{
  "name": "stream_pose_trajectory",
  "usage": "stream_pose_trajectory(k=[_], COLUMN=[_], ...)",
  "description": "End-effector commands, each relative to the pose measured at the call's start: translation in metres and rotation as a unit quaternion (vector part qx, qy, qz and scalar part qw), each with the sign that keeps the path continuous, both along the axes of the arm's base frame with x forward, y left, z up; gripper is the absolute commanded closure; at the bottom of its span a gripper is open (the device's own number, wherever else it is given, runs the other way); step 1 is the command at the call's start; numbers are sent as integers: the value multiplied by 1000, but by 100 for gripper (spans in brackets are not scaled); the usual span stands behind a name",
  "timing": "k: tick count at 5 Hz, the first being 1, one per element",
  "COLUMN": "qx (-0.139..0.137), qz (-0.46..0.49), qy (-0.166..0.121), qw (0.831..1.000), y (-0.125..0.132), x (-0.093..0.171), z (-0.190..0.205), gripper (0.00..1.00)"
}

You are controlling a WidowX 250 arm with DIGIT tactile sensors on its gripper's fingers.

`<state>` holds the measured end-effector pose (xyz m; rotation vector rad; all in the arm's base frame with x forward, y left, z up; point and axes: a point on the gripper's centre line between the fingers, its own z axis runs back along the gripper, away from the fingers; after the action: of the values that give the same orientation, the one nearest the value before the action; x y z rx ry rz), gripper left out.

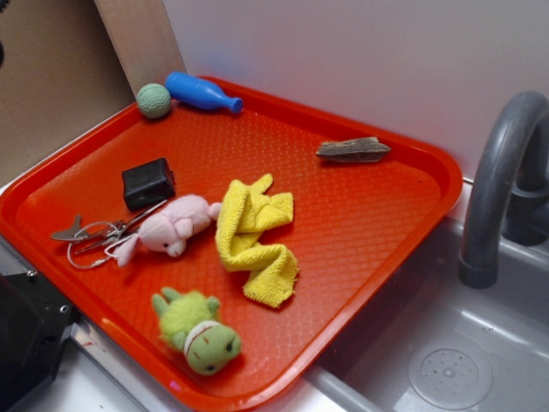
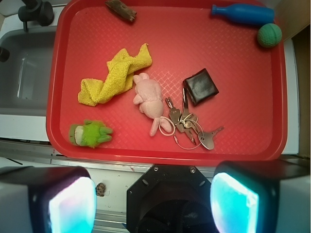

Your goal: Grab the black box.

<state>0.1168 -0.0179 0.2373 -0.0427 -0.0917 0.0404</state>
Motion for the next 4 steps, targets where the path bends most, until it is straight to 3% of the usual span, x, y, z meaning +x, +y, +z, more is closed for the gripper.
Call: stream_pose_trajectory(k=[1,2,3,4], qx=[0,32,40,33], qz=[0,-35,-100,-155], qy=[0,-18,-14,-10], qw=[1000,999,994,987], y=[0,24,45,58], x=[0,50,100,103], z=[0,-34,-72,-110], gripper=[0,0,0,0])
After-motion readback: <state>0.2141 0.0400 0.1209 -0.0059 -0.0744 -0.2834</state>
